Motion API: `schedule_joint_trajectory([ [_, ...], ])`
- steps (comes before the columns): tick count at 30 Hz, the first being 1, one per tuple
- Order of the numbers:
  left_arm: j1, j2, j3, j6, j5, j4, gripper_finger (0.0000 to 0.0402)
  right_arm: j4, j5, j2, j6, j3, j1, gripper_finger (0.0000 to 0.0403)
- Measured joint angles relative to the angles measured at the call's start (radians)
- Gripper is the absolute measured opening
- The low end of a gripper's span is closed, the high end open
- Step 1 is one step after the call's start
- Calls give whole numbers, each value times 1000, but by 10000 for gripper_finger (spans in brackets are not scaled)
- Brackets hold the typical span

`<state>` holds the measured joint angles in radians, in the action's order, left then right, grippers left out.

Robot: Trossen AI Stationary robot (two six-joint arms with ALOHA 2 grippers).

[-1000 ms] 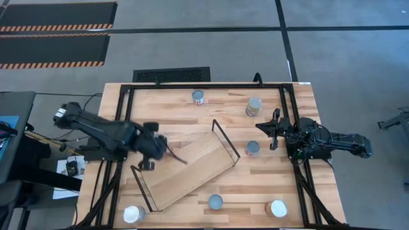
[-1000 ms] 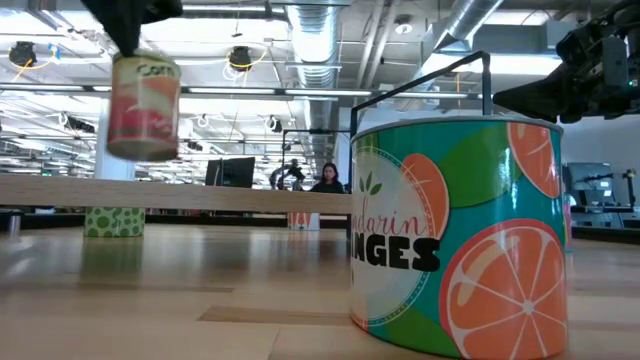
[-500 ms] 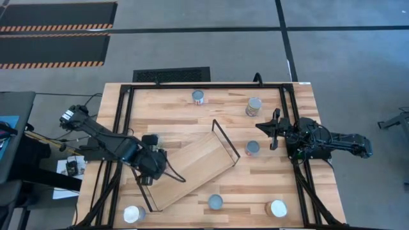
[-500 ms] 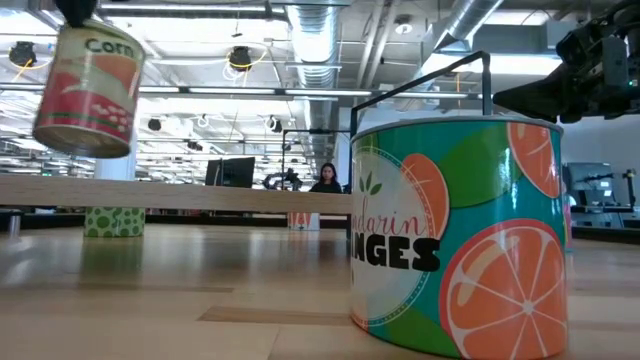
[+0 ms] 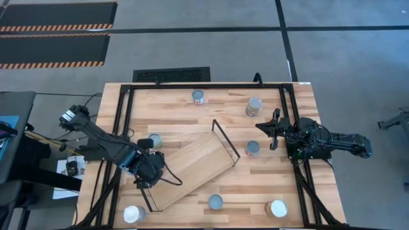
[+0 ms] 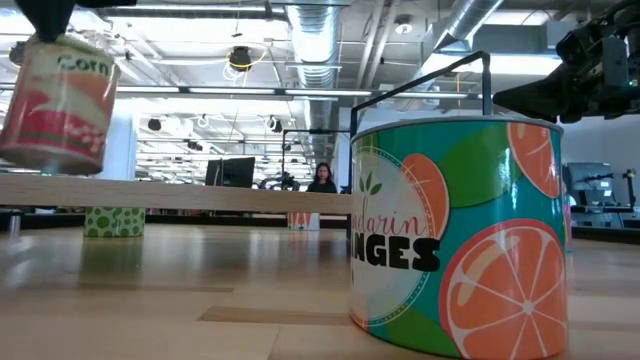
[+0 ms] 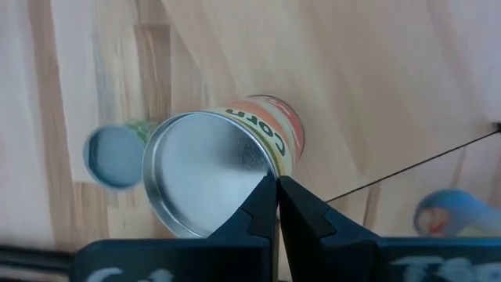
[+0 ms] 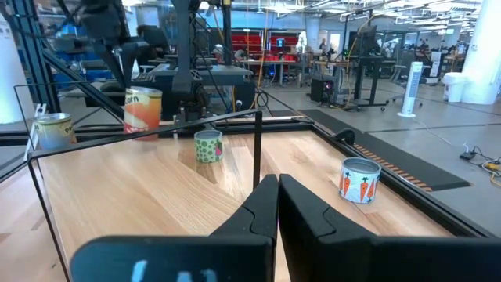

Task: Pick and place cans onto a shelf
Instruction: Put the top canned corn on the shelf

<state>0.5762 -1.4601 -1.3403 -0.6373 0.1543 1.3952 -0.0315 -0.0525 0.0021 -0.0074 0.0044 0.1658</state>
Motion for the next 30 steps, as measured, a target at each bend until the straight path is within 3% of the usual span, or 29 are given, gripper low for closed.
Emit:
schedule_joint_trajectory([
  [30,1,-15,9,-12,-18,-54,0,1,0,0,0,0,0,37],
])
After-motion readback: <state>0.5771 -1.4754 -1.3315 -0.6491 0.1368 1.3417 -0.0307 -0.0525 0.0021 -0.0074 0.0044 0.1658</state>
